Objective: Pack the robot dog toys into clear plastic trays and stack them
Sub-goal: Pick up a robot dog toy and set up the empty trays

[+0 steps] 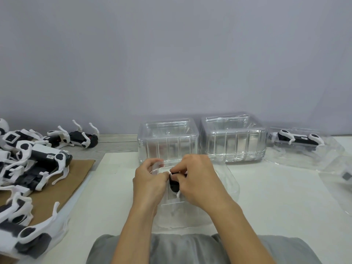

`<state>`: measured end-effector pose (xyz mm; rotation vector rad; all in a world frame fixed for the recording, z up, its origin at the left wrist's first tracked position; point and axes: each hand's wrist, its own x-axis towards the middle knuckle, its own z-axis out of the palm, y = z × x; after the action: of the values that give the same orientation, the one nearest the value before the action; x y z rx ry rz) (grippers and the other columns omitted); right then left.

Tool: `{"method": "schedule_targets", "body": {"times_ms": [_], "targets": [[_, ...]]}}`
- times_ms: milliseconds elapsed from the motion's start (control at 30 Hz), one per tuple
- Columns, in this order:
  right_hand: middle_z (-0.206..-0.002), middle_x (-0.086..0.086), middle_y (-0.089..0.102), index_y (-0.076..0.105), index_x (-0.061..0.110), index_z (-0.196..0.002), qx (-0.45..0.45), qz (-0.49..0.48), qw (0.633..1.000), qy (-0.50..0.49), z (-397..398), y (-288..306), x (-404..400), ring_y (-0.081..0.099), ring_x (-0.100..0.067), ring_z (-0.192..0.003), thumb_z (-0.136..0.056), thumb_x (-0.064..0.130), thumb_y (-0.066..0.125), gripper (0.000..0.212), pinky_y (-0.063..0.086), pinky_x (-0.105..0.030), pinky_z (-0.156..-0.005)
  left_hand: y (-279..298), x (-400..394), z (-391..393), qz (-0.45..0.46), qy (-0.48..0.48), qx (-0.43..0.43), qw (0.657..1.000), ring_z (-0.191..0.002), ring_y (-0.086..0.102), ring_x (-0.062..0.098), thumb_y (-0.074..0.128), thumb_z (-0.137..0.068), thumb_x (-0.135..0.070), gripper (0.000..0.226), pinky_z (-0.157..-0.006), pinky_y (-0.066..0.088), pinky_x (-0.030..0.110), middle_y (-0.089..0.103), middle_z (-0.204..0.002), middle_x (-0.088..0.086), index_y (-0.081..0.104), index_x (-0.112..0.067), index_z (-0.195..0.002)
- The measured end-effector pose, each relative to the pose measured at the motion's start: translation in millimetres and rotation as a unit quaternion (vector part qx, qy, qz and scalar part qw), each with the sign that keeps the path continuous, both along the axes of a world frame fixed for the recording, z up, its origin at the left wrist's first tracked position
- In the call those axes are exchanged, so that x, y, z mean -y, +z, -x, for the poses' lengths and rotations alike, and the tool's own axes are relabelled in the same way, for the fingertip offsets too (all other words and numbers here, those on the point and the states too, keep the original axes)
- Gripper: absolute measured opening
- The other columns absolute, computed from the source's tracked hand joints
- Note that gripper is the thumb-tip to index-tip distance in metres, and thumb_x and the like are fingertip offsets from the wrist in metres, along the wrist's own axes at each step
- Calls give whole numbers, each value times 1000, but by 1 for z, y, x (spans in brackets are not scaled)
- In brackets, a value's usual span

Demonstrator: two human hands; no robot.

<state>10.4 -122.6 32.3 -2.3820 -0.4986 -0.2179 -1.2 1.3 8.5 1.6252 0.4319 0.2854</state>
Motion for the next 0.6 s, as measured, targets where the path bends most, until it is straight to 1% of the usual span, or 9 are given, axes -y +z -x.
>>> {"method": "schedule_targets", "body": {"times_ms": [67,133,233,300,333,400,433,533,600], "targets": [[-68,4,64,80,26,-80,-12,-10,1000,10,1,2,2,60,-15,-69,-84,13,71,17,56,-37,-65,0,0,0,-2,3,-1,1000,-108,62,10,65,-76,4,40,-68,41,17,67,-109,-14,68,-26,-102],[-71,9,67,80,29,-86,-33,-23,999,26,1,5,7,63,-11,-73,-86,18,72,14,58,-32,-69,1,1,0,-2,4,-2,1000,-104,61,5,66,-77,3,38,-68,41,16,66,-109,-16,68,-27,-102],[-93,10,70,77,27,-101,-44,-31,998,-9,-3,6,24,64,-5,-86,-89,21,70,15,56,-26,-82,0,1,-1,3,2,2,1000,-96,60,-1,68,-80,1,35,-67,41,17,67,-108,-14,68,-28,-101],[-102,10,69,75,25,-106,-32,-9,998,-61,-7,5,38,62,-7,-96,-88,20,72,19,53,-28,-88,-1,0,-2,3,2,1,1000,-96,60,-1,67,-82,0,34,-67,40,16,67,-109,-15,68,-28,-101],[-100,9,70,77,24,-101,-38,-9,996,-80,-9,5,44,63,-9,-95,-87,19,73,16,54,-30,-87,-2,0,-3,1,2,-1,1000,-96,59,-2,67,-82,0,34,-68,39,16,67,-109,-16,68,-28,-102],[-85,7,74,79,18,-84,-53,-1,994,-96,-10,4,49,66,-10,-85,-84,16,75,5,57,-30,-80,-3,-1,-3,-4,0,-4,1000,-97,57,-5,68,-83,-1,33,-68,37,15,66,-109,-18,68,-28,-102],[-78,6,73,79,16,-78,-53,7,994,-99,-10,4,48,65,-9,-79,-83,13,74,8,58,-30,-77,-3,-1,-3,-7,-1,-4,1000,-97,56,-6,68,-83,-1,33,-68,37,15,66,-108,-18,68,-28,-103],[-73,8,71,79,19,-73,-52,-11,991,-122,-11,2,43,64,-8,-76,-81,11,74,12,59,-30,-73,-3,-2,-3,-12,-5,-5,1000,-96,56,-7,68,-83,0,33,-68,38,15,66,-109,-17,69,-27,-104],[-70,13,68,79,22,-72,-53,-22,990,-131,-13,1,43,63,-5,-74,-81,12,76,13,57,-26,-69,-3,-3,-3,-16,-8,-7,1000,-96,56,-6,68,-83,0,34,-68,38,14,66,-109,-16,69,-26,-105]]}}
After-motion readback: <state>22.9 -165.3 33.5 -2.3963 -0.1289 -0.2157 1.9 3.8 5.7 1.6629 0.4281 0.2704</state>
